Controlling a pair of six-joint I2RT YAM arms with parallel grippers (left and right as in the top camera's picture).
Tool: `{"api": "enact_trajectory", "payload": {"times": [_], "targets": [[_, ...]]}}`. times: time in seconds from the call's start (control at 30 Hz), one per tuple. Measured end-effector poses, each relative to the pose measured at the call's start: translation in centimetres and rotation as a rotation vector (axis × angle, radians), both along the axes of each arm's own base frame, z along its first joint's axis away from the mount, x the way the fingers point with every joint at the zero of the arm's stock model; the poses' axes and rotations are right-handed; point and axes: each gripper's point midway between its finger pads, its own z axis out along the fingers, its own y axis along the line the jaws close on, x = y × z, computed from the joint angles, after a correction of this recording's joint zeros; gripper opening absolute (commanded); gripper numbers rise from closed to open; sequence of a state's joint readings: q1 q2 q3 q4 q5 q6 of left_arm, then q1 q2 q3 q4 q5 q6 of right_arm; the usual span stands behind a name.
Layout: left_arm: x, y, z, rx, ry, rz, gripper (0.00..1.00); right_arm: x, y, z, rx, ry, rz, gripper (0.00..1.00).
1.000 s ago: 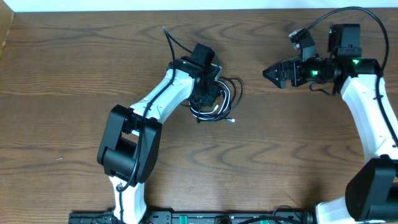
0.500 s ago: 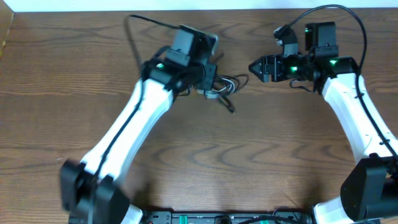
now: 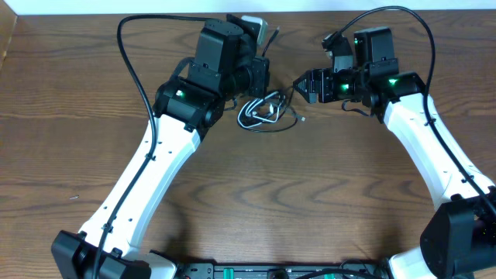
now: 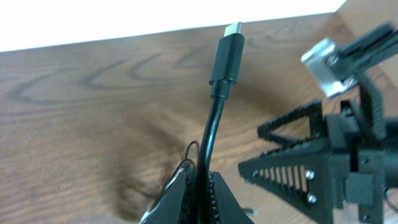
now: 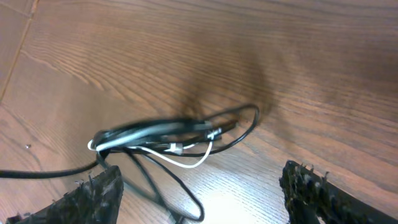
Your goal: Untangle cables
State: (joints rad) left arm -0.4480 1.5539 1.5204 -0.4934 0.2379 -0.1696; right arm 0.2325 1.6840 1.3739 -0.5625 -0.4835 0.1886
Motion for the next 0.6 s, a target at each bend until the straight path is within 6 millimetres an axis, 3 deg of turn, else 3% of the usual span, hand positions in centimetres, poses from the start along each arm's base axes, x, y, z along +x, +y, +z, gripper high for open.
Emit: {"api": "enact_trajectory", "payload": {"times": [0.17,0.37,0.5,0.6], "targets": [[0.5,-0.2,2.4,-0.064,-0.064,0.019,0.07,0.1,-0.1,0.0,-0.002,0.004,-0.011,0.75],[-0.2,0.5,7.1,-0.159,-0.160,0.061,0.08,0.3,-0.4,-0.2,0.003,0.028,-0.060,0.75],[-0.4,1.4,8.2,-0.180,-0.178,0.119,0.07,0.3,-0.6,-0.2,0.007,0.040,-0.081,0.75],[-0.4,1.8,7.6,-0.171,-0.155,0.146,0.08,0.3,-0.6,-0.3,0.009,0.046,-0.088,0.75]]}}
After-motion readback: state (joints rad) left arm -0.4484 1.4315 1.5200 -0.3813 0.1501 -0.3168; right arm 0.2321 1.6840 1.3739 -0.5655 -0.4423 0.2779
